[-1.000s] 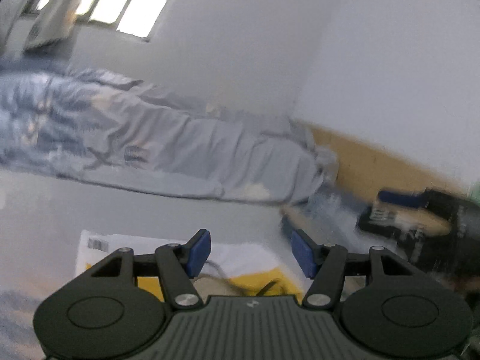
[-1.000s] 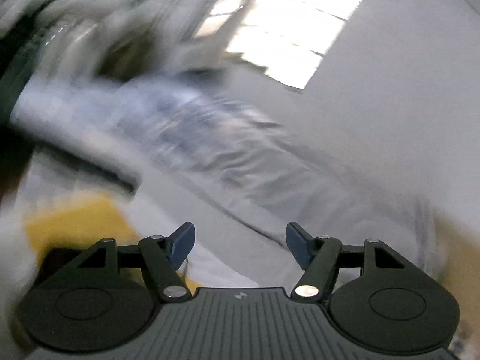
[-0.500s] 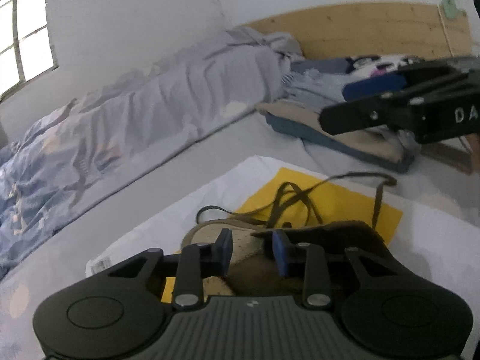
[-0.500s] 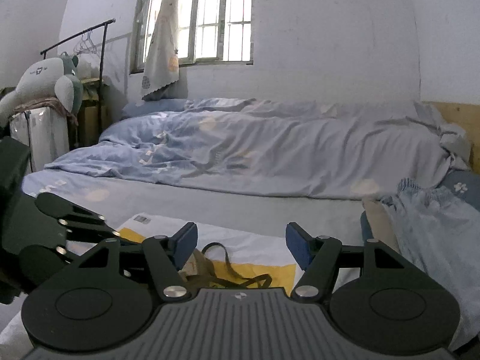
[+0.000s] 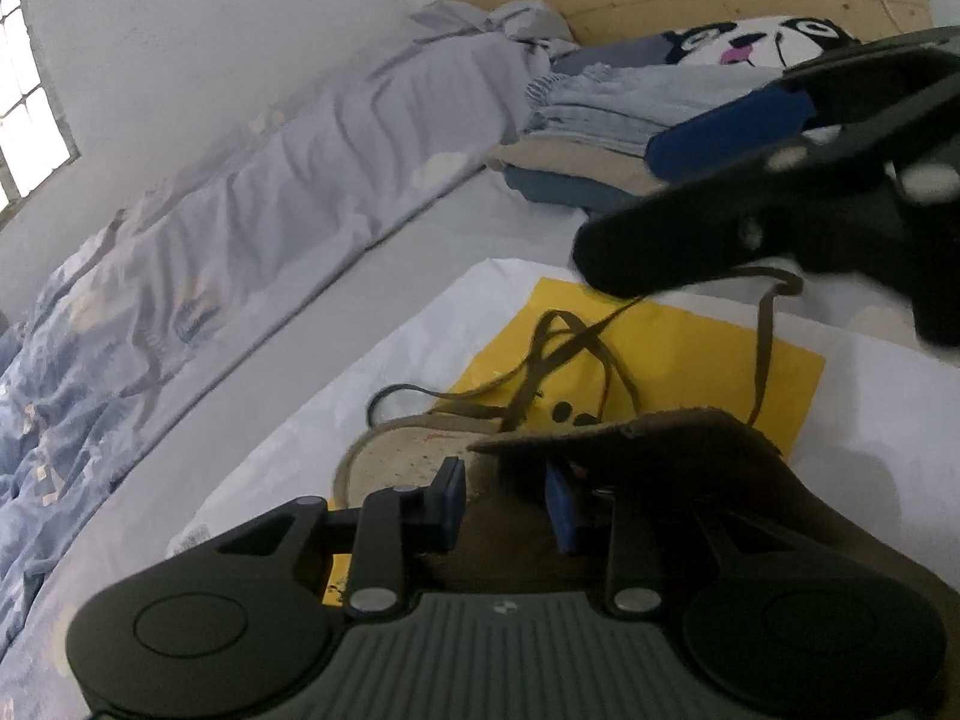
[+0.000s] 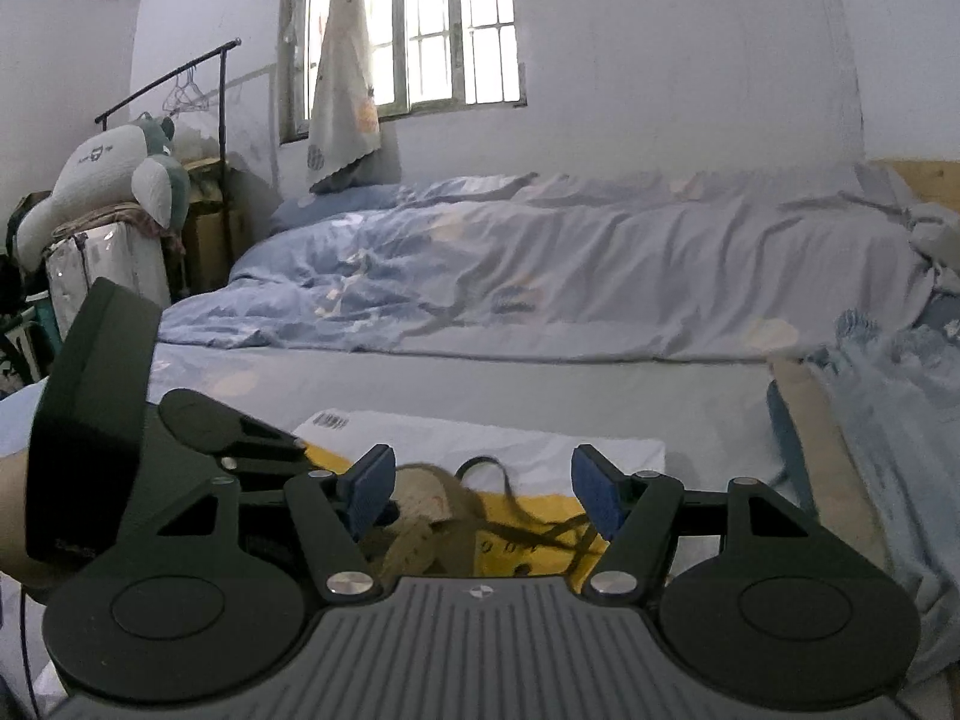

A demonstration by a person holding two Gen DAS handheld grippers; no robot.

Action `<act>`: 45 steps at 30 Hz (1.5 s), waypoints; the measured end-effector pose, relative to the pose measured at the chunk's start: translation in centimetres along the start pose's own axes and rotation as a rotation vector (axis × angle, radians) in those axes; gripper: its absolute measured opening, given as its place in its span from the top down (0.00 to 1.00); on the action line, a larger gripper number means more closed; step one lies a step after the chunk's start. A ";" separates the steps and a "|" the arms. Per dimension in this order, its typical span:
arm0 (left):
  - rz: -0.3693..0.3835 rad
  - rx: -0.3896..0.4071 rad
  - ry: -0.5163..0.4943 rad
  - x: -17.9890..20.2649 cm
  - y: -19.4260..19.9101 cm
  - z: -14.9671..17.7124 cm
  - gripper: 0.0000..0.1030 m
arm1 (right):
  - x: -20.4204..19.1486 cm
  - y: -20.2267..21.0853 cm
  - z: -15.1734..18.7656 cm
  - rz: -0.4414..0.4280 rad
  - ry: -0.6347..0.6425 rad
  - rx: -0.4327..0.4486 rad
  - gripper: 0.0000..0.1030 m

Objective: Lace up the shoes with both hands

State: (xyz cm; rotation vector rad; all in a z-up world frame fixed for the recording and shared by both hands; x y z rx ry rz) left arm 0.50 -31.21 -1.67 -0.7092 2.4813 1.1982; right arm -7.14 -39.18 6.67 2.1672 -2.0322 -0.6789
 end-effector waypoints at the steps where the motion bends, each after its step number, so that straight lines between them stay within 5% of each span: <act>1: -0.001 -0.002 -0.002 0.0 -0.1 0.0 0.72 | -0.1 -0.3 0.3 -0.006 -0.007 -0.012 0.34; 10: -0.022 0.002 -0.035 0.1 -0.6 -0.1 0.86 | -0.6 -1.5 2.2 -0.003 -0.011 -0.083 0.37; 23: -0.027 0.011 -0.046 -0.1 -1.0 0.0 0.96 | -1.2 -3.2 3.6 -0.006 -0.022 -0.144 0.66; 45: -0.058 0.027 -0.072 -0.3 0.1 0.0 0.98 | -1.1 -2.8 4.1 0.080 0.026 -0.151 0.69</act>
Point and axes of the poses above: each gripper's, at about its wrist camera, not at the fingertips, and y roughly against the way its jaws point, x to its right, z to its underside, the point moved 8 cm from there along -y, roughly the way its jaws point, and after that the axes turned 12 degrees about -y, right-handed, at the moved point
